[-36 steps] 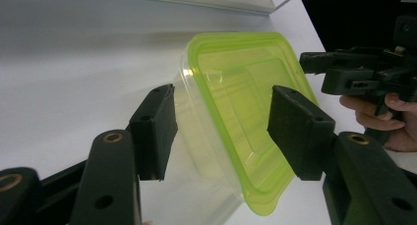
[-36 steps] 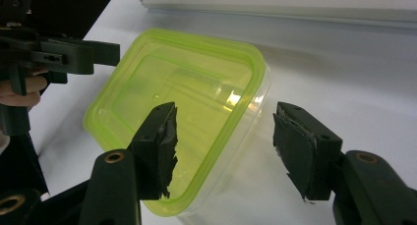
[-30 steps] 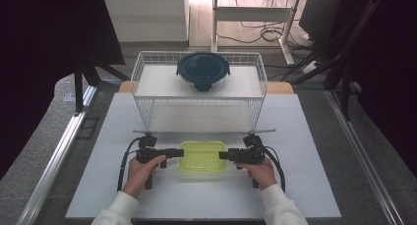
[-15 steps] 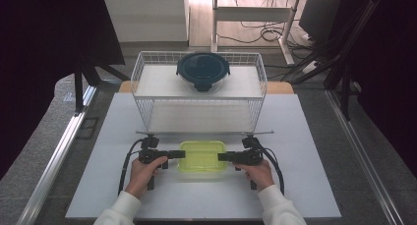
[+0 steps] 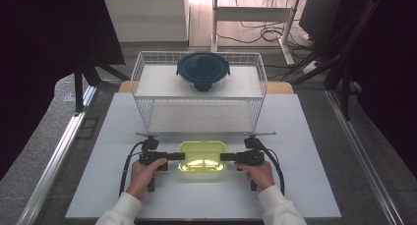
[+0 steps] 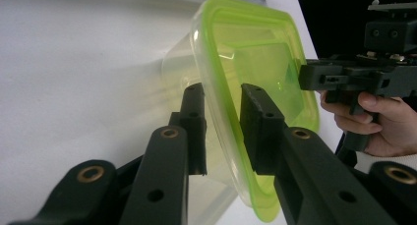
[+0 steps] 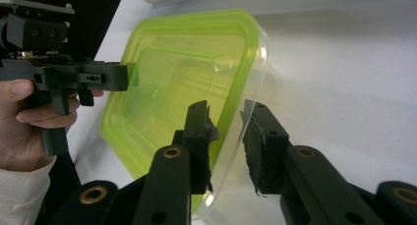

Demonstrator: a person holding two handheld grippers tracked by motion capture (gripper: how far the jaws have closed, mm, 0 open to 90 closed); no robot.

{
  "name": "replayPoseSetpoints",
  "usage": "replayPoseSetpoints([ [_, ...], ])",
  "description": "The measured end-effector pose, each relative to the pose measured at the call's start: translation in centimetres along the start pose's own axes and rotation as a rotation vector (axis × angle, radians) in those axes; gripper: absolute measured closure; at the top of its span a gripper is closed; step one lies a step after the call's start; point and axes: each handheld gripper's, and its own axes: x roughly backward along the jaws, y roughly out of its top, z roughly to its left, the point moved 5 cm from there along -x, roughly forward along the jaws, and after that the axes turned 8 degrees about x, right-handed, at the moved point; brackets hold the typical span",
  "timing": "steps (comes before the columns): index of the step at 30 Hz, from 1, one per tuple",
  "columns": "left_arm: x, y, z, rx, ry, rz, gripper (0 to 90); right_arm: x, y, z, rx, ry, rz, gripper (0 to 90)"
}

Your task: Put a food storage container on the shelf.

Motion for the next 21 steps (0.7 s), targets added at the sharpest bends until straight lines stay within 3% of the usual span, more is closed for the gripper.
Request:
replayPoseSetpoints([
  [5, 0.6, -0.1, -0.7, -0.034, 0.011, -0.027, 76.7, 0.7, 0.1, 0.8, 0.023, -0.010, -0.009, 76.2],
  [10, 1.3, -0.2, -1.4, -0.057, -0.016, -0.039, 76.8, 1.4, 0.4, 1.6, 0.057, -0.004, -0.026, 76.5],
  [21, 2.7, -0.2, -2.8, -0.096, -0.018, -0.064, 77.2, 2.4, 0.9, 3.1, 0.115, 0.006, -0.061, 76.5],
])
